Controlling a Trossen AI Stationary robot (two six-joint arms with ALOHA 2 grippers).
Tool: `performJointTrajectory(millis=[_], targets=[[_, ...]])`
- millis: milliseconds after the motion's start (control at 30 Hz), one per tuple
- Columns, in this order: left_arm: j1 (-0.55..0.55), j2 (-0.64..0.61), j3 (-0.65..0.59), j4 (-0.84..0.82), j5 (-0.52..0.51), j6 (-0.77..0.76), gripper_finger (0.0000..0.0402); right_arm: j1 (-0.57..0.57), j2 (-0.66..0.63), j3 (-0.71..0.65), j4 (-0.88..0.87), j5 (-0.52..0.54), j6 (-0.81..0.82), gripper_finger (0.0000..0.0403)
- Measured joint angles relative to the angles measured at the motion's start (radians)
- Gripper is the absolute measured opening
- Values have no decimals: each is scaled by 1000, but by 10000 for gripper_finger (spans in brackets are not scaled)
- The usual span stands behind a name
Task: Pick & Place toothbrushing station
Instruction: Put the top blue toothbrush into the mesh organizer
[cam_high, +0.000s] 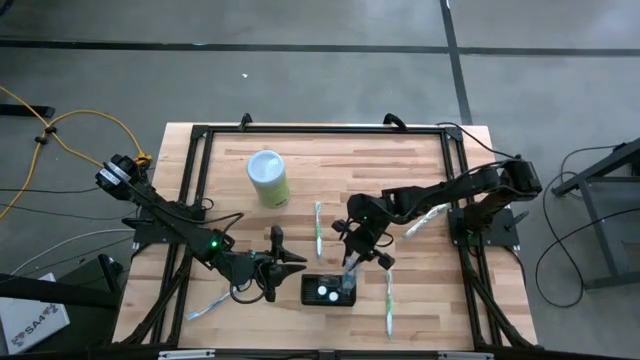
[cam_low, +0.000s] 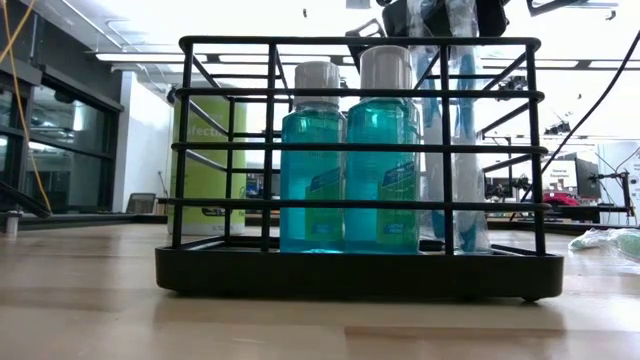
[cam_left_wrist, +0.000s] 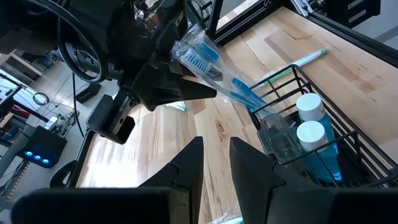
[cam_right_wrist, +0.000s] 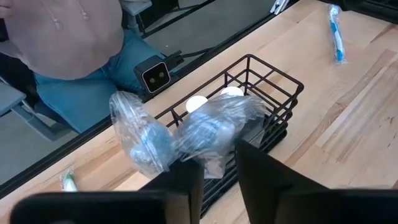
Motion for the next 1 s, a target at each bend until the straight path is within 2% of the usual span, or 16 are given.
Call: performJointTrajectory(millis=[533, 800, 1000], targets=[[0, 0, 0, 0, 0, 0, 72, -13, -1, 0, -30, 14, 2, 122], [0, 0, 0, 0, 0, -2, 72, -49, -2, 0, -34, -58, 27, 131], [0, 0, 0, 0, 0, -1, 72, -49, -2, 0, -41, -61, 27, 131]])
